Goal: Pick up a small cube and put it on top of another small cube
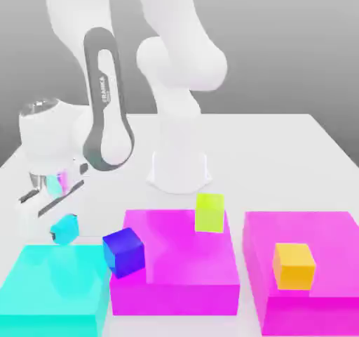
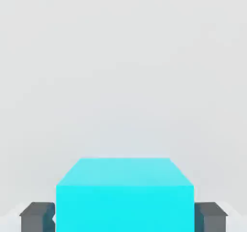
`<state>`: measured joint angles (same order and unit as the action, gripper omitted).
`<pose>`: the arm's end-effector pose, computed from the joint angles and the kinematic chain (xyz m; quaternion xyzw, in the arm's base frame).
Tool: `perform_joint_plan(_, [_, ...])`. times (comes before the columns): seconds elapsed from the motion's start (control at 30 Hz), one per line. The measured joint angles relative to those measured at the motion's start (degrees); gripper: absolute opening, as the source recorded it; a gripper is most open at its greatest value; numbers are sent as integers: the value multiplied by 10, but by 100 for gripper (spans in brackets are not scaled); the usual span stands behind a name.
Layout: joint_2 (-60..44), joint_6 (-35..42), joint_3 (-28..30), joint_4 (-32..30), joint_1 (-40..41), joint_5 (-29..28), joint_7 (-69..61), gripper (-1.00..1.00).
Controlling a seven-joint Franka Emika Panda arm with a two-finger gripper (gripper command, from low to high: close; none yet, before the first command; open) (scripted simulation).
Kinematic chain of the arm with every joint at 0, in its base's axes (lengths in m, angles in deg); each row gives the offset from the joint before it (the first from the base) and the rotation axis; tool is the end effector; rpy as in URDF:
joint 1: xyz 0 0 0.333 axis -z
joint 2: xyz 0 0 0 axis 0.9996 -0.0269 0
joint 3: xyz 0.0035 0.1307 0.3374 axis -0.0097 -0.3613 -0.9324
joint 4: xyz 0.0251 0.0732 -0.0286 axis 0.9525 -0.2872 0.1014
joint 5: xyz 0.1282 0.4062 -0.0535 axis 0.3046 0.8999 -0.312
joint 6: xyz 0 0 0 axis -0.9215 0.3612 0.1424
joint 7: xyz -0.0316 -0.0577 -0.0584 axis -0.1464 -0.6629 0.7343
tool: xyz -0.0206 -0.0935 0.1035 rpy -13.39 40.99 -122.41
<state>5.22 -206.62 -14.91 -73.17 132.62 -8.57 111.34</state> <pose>0.2527 -0.2717 0.1010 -0.1722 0.9851 -0.0013 0.0001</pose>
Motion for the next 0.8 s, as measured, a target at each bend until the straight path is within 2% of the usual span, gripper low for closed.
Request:
perform_joint_plan(0.1, [1,1,-1,0,1,-1,1,-100])
perform_joint_plan(0.33, [133,108,31,-25,-17,-53,39,-100])
perform_joint_plan(0.7, [278,371,-82,94,-208,-34,-185,-100])
perform_joint_plan(0.8, [248,344,-96,96,-224,-41,-201,-100])
